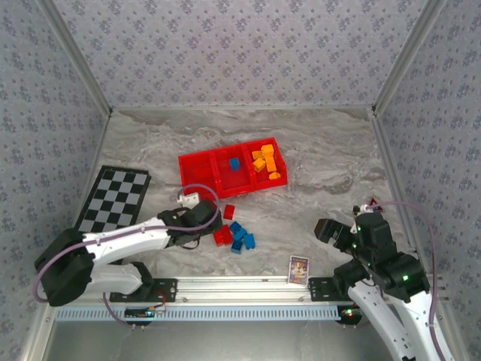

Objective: Sort the legos into containers by color
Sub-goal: Rotate the lego at the bottom-center of the table.

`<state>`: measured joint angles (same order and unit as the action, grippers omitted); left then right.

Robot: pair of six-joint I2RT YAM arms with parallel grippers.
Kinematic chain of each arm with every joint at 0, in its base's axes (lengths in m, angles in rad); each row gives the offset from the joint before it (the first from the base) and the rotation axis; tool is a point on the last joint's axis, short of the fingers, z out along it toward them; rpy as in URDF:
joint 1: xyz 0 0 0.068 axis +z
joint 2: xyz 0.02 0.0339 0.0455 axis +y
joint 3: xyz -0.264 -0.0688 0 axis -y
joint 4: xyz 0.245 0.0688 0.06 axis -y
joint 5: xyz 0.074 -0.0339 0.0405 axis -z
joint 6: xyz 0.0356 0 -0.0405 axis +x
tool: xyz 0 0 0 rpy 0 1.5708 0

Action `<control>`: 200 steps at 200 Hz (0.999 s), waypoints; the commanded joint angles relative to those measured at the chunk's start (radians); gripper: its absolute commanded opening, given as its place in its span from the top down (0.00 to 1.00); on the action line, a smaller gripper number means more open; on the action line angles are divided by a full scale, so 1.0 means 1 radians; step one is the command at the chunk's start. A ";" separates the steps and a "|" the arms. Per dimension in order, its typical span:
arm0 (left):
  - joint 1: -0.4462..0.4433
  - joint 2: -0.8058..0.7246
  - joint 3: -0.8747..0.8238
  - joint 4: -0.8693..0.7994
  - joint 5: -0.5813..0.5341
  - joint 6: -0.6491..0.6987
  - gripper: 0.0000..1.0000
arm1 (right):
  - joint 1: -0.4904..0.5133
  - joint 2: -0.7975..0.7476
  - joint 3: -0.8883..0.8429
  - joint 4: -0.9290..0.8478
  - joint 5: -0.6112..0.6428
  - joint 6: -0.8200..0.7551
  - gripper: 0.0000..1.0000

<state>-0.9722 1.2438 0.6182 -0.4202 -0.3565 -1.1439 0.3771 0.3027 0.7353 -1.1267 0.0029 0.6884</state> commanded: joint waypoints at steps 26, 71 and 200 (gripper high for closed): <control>-0.048 0.097 0.065 -0.002 -0.004 -0.031 0.19 | -0.004 -0.011 -0.002 -0.018 -0.007 0.001 0.00; -0.045 0.105 0.050 -0.026 -0.007 -0.022 0.34 | -0.004 -0.013 -0.002 -0.020 -0.004 0.001 0.00; 0.127 -0.145 -0.073 -0.147 -0.026 0.073 0.46 | -0.004 -0.020 0.002 -0.033 0.000 0.005 0.00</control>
<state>-0.8780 1.2144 0.5644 -0.4789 -0.3580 -1.1248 0.3771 0.2943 0.7353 -1.1370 0.0029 0.6884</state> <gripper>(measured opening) 0.536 0.995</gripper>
